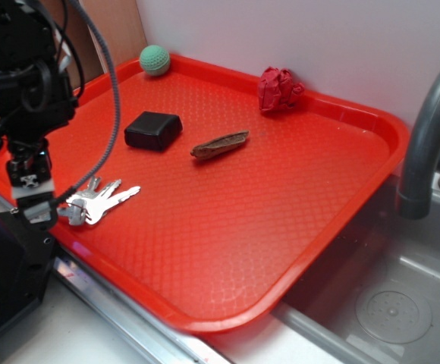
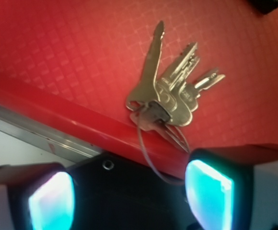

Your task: Grab the silver keys.

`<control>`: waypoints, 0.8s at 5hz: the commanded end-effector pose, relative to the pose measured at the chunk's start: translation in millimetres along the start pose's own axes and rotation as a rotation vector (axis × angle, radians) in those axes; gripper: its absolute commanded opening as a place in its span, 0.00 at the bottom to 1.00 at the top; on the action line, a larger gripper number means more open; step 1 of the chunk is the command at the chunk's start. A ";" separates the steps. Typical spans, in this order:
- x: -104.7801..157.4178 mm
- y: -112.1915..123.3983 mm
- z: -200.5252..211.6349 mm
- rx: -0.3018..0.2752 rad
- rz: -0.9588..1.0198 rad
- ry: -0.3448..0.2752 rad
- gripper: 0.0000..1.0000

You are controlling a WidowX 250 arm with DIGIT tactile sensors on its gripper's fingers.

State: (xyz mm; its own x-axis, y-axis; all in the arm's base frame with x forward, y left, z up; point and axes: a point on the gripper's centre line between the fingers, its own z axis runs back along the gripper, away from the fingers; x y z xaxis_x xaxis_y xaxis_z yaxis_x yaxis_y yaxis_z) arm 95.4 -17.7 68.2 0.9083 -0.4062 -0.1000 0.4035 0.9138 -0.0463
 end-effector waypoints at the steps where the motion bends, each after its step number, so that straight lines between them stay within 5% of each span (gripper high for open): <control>1: 2.7 7.7 -18.1 0.058 -0.053 0.020 1.00; 2: 10.8 11.3 -28.0 0.059 -0.056 0.035 1.00; 3: 13.5 14.1 -36.3 0.061 -0.033 0.059 0.00; 4: 11.5 15.6 -38.3 0.045 -0.016 0.065 0.00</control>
State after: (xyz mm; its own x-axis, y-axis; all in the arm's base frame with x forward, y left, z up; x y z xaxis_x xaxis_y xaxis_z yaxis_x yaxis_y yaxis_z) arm 108.1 -9.2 27.1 0.8992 -0.3999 -0.1773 0.4060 0.9139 -0.0023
